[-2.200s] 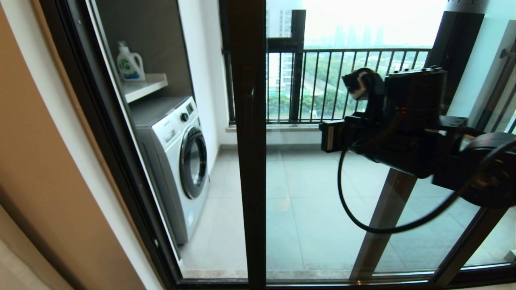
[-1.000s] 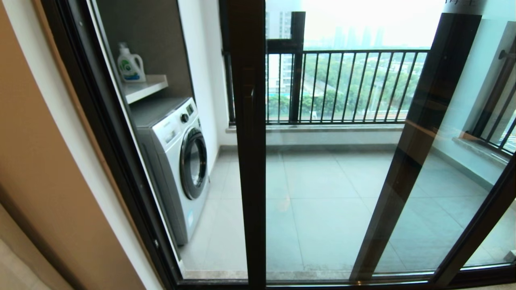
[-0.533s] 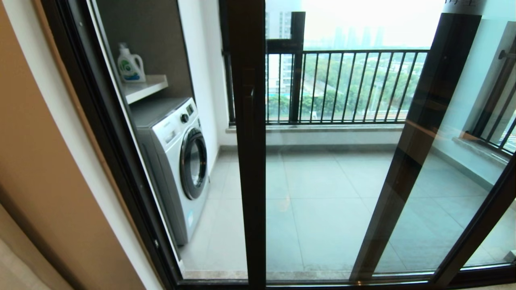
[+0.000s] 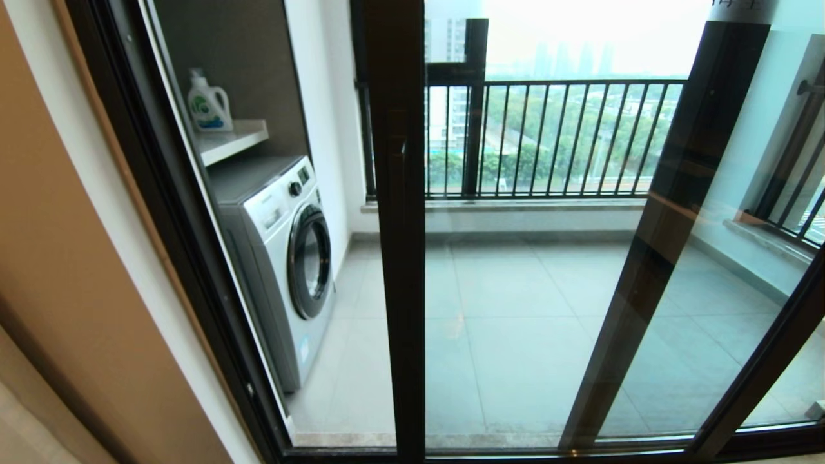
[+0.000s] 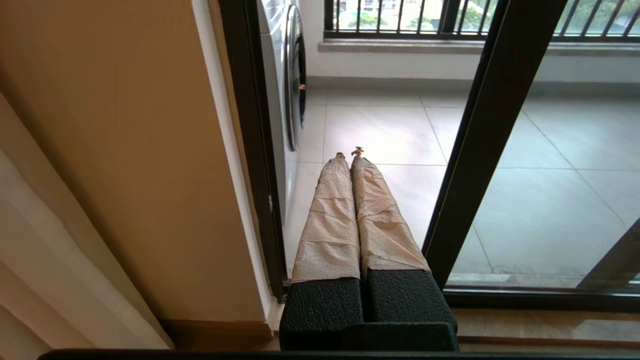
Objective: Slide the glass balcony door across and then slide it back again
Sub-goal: Close the slid door
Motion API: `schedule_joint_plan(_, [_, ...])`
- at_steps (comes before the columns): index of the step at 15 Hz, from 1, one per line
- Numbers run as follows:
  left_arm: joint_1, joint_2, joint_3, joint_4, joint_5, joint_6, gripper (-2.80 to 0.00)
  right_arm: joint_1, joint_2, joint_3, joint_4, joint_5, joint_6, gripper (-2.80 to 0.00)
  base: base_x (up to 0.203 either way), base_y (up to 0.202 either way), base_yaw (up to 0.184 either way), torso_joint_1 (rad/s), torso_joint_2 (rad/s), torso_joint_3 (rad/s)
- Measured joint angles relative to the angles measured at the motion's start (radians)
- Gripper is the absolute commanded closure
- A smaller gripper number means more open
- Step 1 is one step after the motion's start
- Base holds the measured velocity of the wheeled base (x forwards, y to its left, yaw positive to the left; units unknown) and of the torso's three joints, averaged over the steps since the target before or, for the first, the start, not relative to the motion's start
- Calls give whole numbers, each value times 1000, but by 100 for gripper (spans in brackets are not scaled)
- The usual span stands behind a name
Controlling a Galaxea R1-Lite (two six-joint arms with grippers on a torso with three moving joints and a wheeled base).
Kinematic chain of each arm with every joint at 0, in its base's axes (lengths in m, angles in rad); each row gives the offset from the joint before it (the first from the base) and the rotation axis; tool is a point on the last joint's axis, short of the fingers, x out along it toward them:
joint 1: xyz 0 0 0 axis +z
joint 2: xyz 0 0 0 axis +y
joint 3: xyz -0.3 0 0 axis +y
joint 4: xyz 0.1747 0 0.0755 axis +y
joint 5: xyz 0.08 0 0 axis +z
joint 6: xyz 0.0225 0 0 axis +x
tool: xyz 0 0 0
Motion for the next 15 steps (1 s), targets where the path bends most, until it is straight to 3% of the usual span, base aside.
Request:
schedule_joint_plan(9, [0, 0, 0, 0, 0, 0, 0, 2, 0, 4, -4, -4, 16, 0, 0, 0, 0, 0, 0, 0])
schedule_joint_plan(13, [0, 0, 0, 1, -1, 31, 0, 2, 0, 4, -4, -4, 16, 0, 0, 0, 0, 0, 0, 0])
schedule_joint_plan(15, [1, 2, -30, -16, -33, 33, 0, 2, 0, 4, -4, -4, 16, 0, 0, 0, 0, 0, 0, 0])
